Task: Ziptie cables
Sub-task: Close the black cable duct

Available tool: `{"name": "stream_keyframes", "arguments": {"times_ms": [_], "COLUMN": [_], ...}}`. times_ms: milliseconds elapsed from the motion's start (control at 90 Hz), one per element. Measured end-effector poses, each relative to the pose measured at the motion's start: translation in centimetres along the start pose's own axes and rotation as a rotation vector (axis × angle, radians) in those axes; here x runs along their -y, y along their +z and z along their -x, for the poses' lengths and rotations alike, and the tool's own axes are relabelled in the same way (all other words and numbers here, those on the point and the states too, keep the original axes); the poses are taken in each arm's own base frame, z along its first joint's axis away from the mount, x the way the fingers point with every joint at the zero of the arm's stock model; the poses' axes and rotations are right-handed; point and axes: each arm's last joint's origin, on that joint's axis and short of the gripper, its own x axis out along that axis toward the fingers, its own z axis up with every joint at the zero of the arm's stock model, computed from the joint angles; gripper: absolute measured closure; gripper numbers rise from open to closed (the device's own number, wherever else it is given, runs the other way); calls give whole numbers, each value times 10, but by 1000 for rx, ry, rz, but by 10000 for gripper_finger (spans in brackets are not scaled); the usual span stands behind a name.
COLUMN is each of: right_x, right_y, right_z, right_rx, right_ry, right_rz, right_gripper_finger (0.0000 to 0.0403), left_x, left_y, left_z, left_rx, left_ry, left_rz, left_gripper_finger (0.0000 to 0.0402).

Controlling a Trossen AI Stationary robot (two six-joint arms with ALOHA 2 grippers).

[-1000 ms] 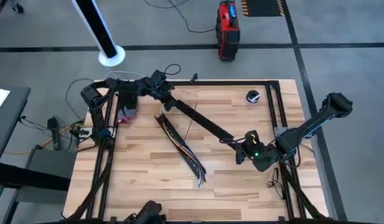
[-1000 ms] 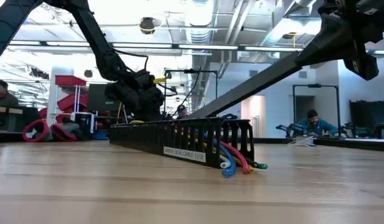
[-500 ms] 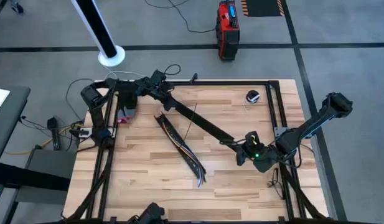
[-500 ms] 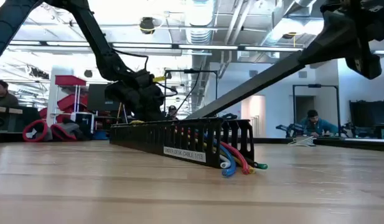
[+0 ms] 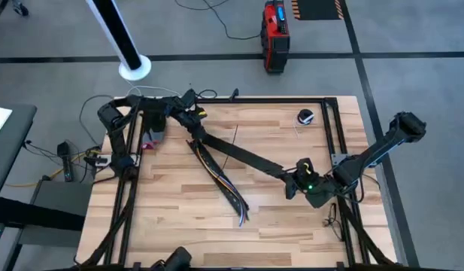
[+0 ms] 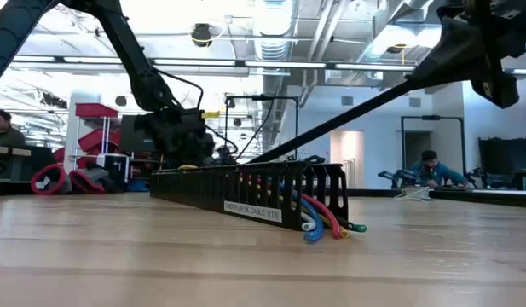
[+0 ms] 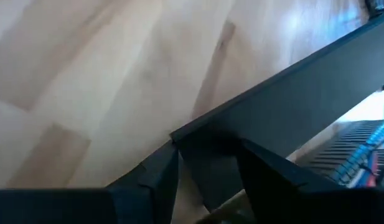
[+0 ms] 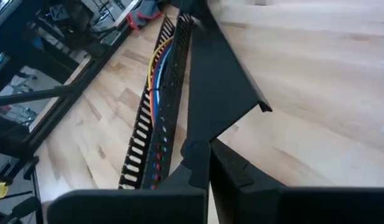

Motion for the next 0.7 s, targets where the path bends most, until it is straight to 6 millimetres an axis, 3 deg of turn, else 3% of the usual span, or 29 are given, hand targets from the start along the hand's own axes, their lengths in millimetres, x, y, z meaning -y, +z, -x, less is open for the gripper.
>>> {"name": "stream_keyframes", "arguments": {"times_ms": [311,700], "right_x": [1,0], "right_y": [0,-2], "right_z": [0,1], "right_rx": [-2,-31], "right_ry": [-5,9], "right_rz": [11,25], "right_gripper_finger": [403,403], "left_x": [-7,18], "left_y": [-4,-10], "left_z": [10,-12], "left_rx": [14,-95], "left_ry": [-105,-159], "left_rz": [101,9], "left_gripper_finger": [248,248]}}
